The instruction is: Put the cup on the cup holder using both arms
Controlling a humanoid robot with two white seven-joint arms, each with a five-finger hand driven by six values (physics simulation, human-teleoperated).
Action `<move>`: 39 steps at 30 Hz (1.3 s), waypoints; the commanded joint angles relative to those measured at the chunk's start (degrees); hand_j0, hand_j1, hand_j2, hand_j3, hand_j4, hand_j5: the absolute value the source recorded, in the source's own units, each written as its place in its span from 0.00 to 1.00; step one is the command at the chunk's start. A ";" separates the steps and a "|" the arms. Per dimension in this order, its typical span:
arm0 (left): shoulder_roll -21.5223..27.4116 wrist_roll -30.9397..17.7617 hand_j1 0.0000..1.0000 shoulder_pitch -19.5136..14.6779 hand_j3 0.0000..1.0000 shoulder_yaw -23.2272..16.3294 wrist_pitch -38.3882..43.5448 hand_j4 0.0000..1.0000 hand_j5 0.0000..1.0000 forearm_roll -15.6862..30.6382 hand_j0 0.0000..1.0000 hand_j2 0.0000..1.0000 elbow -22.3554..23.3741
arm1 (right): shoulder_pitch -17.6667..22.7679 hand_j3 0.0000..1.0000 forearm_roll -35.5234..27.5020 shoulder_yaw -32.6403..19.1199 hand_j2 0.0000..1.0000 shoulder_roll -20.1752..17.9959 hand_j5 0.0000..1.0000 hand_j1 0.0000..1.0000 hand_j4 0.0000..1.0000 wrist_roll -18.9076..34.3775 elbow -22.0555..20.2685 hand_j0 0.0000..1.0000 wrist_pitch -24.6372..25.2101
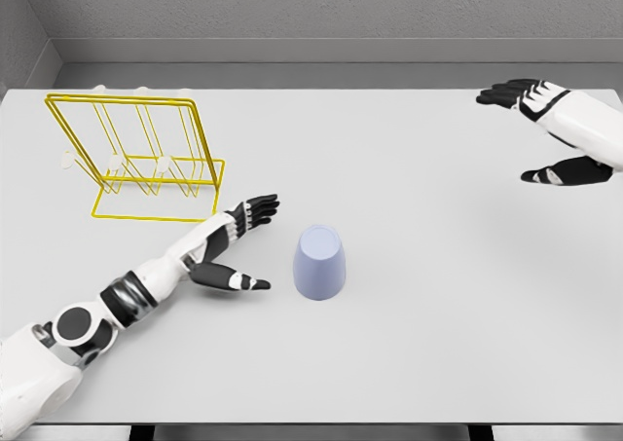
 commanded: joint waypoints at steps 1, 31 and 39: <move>-0.98 -0.06 1.00 0.00 1.00 -0.11 0.07 1.00 1.00 -0.01 1.00 1.00 -0.18 | 0.00 1.00 -0.44 -0.59 1.00 0.06 1.00 1.00 1.00 -0.03 1.02 1.00 0.18; -8.54 0.03 1.00 -1.14 1.00 -1.95 6.49 1.00 1.00 -4.14 1.00 1.00 -1.15 | 0.53 1.00 -0.61 -0.59 1.00 0.33 1.00 1.00 1.00 -0.03 0.32 1.00 0.18; -8.80 0.11 0.91 -1.14 0.91 -1.60 6.57 0.91 0.91 -3.96 0.91 0.91 -1.06 | 0.53 1.00 -0.70 -0.41 1.00 0.77 1.00 1.00 1.00 -0.03 0.23 1.00 0.18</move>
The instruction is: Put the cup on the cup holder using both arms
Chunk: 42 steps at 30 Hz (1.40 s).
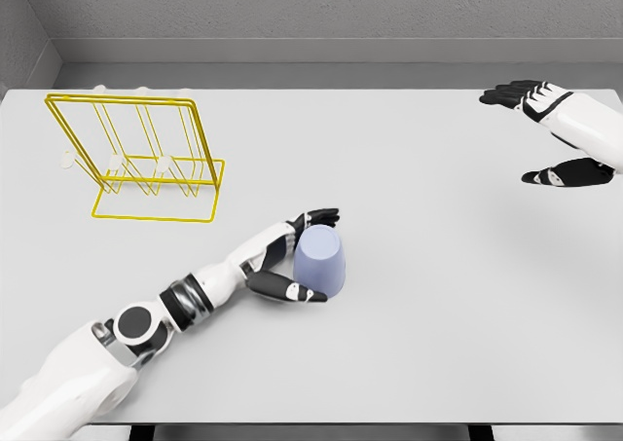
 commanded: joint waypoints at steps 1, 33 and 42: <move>-0.09 0.06 0.84 0.00 0.84 0.19 -0.03 0.84 0.84 0.38 0.84 0.84 0.00 | 0.00 1.00 -0.45 -0.03 1.00 0.07 1.00 1.00 1.00 -0.03 -0.04 1.00 0.18; 6.42 0.14 0.70 3.87 0.70 7.13 -0.55 0.70 0.70 2.76 0.70 0.70 -13.80 | 0.09 1.00 -0.37 -0.12 1.00 0.25 1.00 1.00 1.00 -0.03 0.14 1.00 0.18; 9.05 0.14 0.70 4.31 0.70 9.15 -0.64 0.70 0.70 2.84 0.70 0.70 -15.82 | 0.09 1.00 -0.37 -0.12 1.00 0.25 1.00 1.00 1.00 -0.03 0.14 1.00 0.18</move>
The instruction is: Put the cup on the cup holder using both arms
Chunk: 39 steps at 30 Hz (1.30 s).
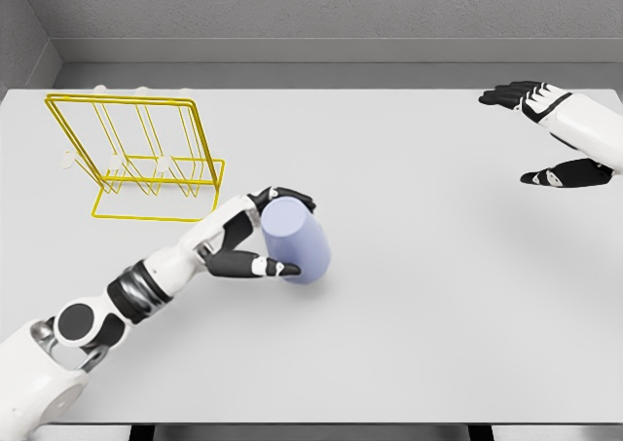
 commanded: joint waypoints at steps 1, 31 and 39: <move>1.12 0.01 0.70 0.00 0.70 1.14 -0.02 0.70 0.70 0.40 0.70 0.70 -1.14 | -0.09 1.00 -0.42 -0.01 1.00 -0.04 1.00 1.00 1.00 -0.03 -0.03 1.00 0.18; 9.03 0.10 0.70 -0.53 0.70 11.17 -2.48 0.70 0.70 6.20 0.70 0.70 -2.02 | -0.09 1.00 -0.51 -0.01 1.00 0.22 1.00 1.00 1.00 -0.03 -0.03 1.00 0.18; 9.03 0.28 0.71 -1.05 0.71 12.31 -2.39 0.71 0.71 7.08 0.71 0.71 -0.97 | -0.09 1.00 -0.42 -0.01 1.00 0.31 1.00 1.00 1.00 -0.03 0.06 1.00 0.18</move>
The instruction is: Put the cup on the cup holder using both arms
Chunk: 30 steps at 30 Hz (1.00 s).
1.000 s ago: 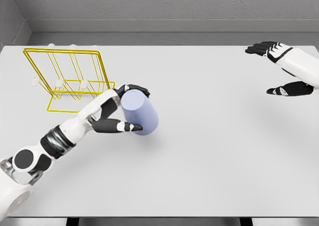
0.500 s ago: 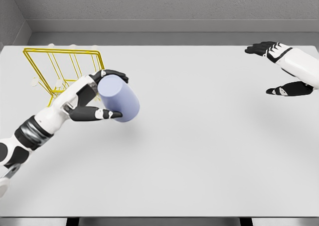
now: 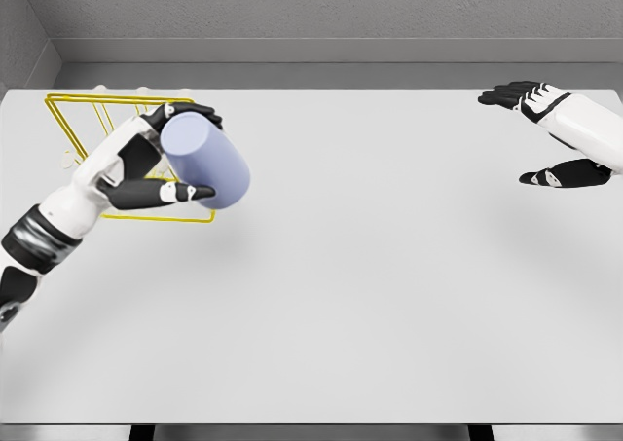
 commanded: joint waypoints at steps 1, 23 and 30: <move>0.05 0.06 0.71 0.00 0.71 0.25 0.03 0.71 0.71 0.40 0.71 0.71 1.12 | 0.00 1.00 -0.50 -0.01 1.00 0.01 1.00 1.00 1.00 -0.03 -0.06 1.00 0.17; 0.05 0.06 0.71 -2.37 0.71 0.69 -0.06 0.71 0.71 2.42 0.71 0.71 6.66 | 0.00 1.00 -0.50 -0.09 1.00 0.01 1.00 1.00 1.00 -0.03 0.03 1.00 0.17; 1.37 0.06 0.71 -3.16 0.71 0.69 -0.06 0.71 0.71 3.83 0.71 0.71 7.02 | 0.00 1.00 -0.42 -0.09 1.00 0.01 1.00 1.00 1.00 -0.03 0.20 1.00 0.17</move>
